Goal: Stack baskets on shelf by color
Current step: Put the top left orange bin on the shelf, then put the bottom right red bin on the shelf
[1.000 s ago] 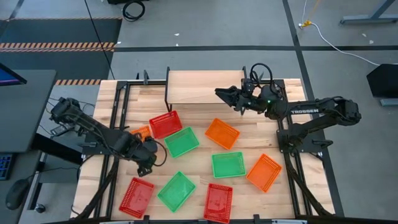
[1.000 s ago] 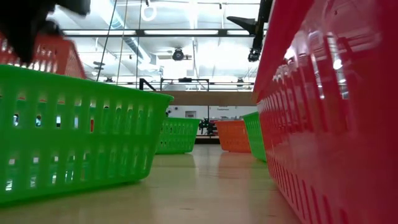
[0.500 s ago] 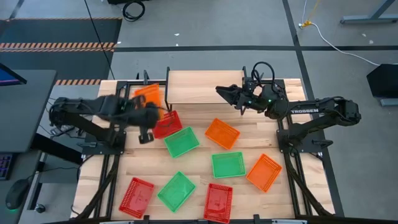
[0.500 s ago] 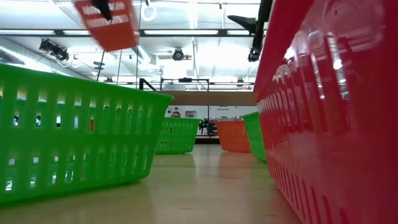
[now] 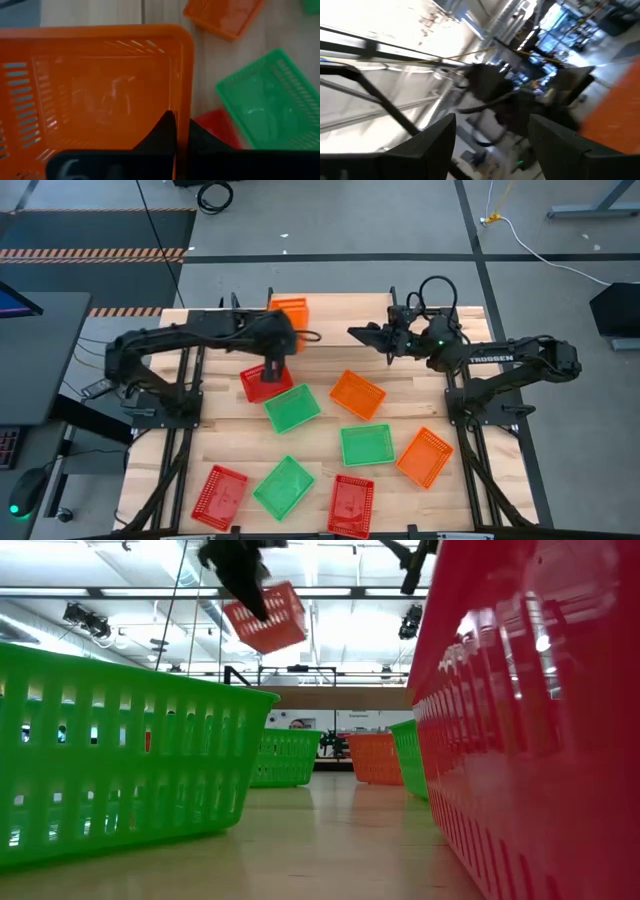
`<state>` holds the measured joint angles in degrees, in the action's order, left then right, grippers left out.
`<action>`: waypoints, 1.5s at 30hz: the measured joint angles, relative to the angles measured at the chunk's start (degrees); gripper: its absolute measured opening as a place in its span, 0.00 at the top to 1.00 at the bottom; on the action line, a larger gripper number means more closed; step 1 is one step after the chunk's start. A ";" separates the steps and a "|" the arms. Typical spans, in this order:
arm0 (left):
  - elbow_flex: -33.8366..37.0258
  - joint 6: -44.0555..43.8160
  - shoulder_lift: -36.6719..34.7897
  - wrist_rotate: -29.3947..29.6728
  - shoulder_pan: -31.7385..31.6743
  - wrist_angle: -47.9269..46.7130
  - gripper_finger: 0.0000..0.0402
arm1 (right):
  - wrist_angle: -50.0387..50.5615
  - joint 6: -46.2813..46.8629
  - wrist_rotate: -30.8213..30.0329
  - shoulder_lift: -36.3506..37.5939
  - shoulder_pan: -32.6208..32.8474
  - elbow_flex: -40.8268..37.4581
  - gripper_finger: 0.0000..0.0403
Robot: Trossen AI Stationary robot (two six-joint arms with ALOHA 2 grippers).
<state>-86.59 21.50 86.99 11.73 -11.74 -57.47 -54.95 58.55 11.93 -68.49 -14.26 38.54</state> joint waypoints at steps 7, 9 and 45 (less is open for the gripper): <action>0.02 3.51 7.51 -1.12 -4.03 1.48 0.99 | -2.45 0.45 -0.09 0.02 2.54 0.00 0.38; 0.02 3.24 8.71 -1.08 -4.93 1.44 0.99 | -2.41 0.45 -0.24 0.02 3.11 0.00 0.38; -4.77 -0.61 5.78 5.32 -9.21 0.89 0.72 | -2.41 -0.96 0.15 0.02 4.07 -0.02 0.38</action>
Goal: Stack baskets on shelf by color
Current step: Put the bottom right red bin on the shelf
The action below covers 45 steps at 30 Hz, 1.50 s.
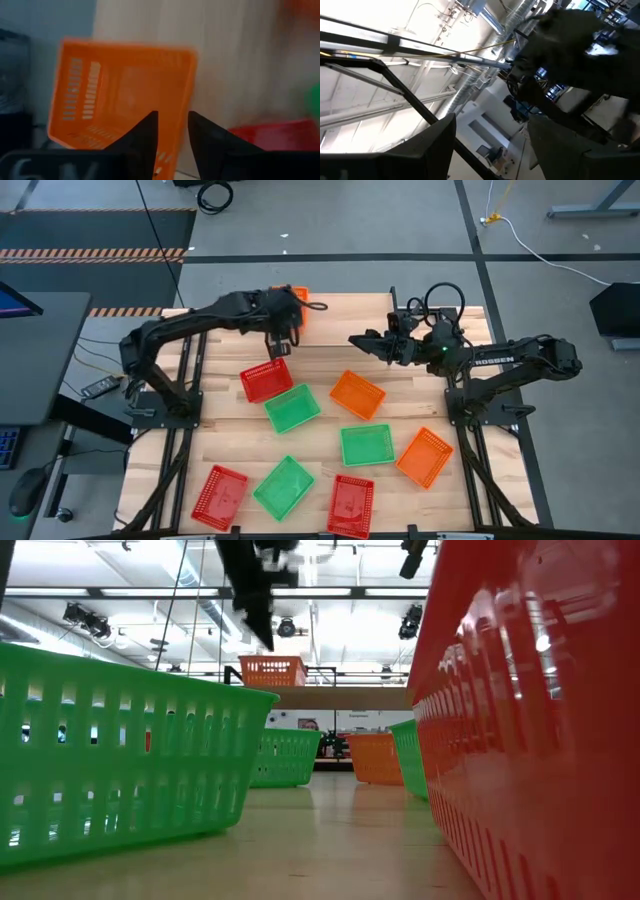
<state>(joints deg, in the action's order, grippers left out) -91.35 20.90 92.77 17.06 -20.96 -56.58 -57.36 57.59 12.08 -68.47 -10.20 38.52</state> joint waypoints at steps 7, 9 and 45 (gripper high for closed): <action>-11.16 -12.10 -5.46 -10.77 2.43 -1.50 0.71 | 0.01 -2.21 0.02 0.00 0.00 0.00 0.38; -13.10 -14.60 -6.57 -10.92 3.53 -1.42 0.71 | -0.02 -2.23 0.04 0.00 -0.11 0.00 0.38; -14.49 -42.29 -11.30 16.38 36.29 12.60 0.71 | 106.99 -35.86 5.38 -1.09 8.59 39.98 0.43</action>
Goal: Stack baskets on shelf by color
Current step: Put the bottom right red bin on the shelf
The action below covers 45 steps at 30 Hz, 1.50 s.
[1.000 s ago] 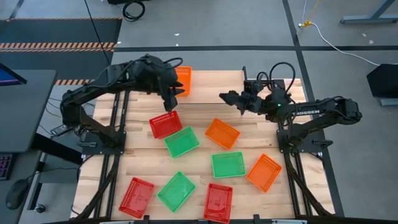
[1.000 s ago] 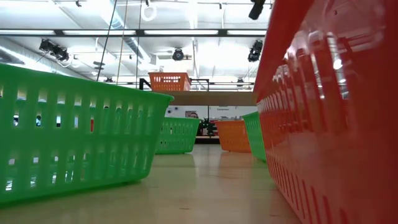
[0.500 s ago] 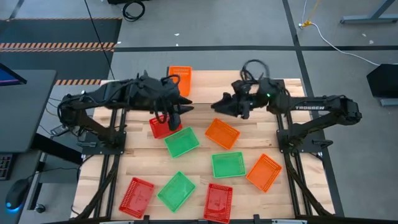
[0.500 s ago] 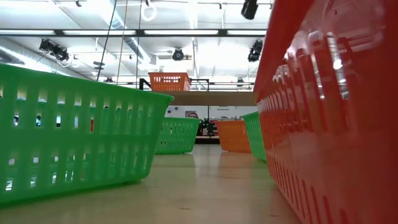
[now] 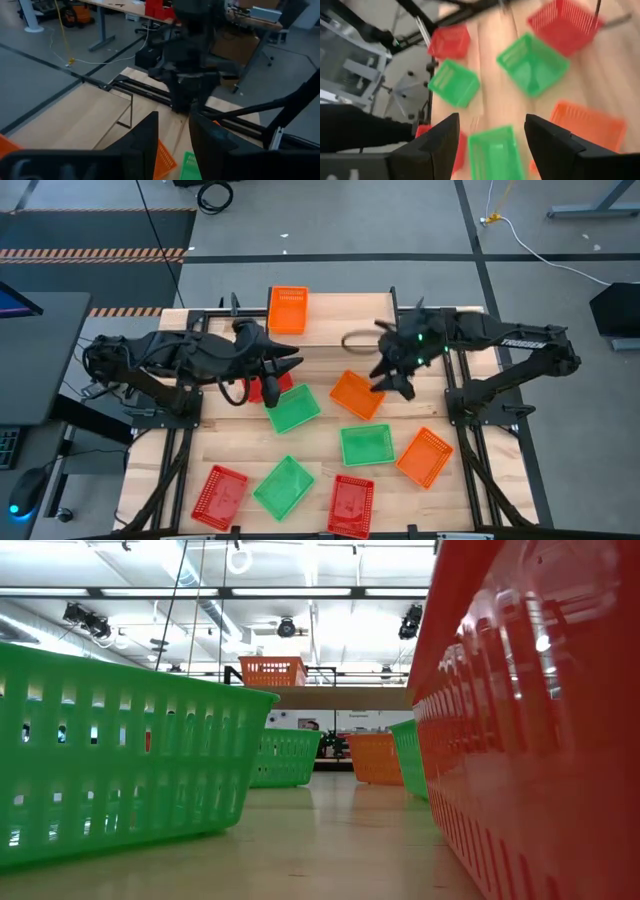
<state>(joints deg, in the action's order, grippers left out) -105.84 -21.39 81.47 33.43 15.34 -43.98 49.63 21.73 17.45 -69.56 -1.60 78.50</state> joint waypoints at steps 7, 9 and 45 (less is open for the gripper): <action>0.00 2.38 0.02 -1.12 1.94 -0.93 0.71 | -0.48 15.90 -8.69 -5.13 16.69 -0.04 0.43; 0.00 2.24 -0.06 -1.73 2.95 -1.21 0.71 | -1.35 20.04 -9.00 -7.92 20.87 -0.04 0.43; 0.37 -17.25 5.53 -0.66 13.97 -5.65 0.71 | -24.27 31.74 -14.39 -37.42 45.15 1.77 0.43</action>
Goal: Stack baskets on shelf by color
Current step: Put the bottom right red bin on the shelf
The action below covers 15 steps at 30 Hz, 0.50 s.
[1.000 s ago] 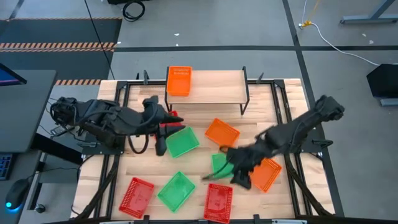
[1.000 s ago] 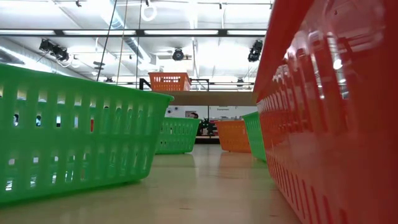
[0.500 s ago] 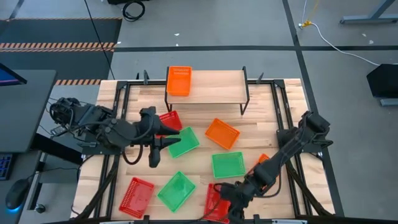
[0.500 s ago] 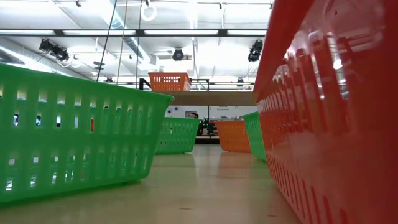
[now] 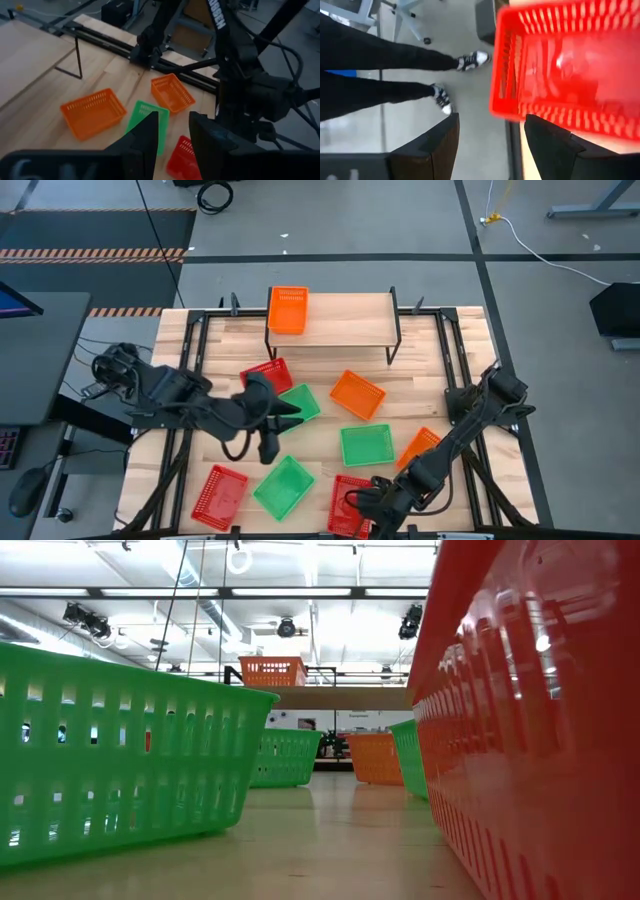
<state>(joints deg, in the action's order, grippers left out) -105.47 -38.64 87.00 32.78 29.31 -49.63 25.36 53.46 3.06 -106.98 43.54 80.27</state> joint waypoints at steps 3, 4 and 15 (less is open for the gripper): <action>0.00 -1.94 1.11 0.03 0.46 0.12 0.71 | -0.90 -9.12 -2.72 0.02 0.20 0.00 0.43; 0.00 -2.75 1.47 0.00 0.61 0.07 0.71 | -1.20 -12.57 -3.21 0.02 0.20 0.00 0.43; 0.00 -6.16 3.19 -0.05 3.61 0.00 0.71 | 4.49 -37.12 -3.68 0.02 0.16 -0.01 0.43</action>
<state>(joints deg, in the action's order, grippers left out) -105.47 -44.80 90.19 32.73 32.93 -49.63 29.85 16.34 -0.62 -106.96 43.70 80.26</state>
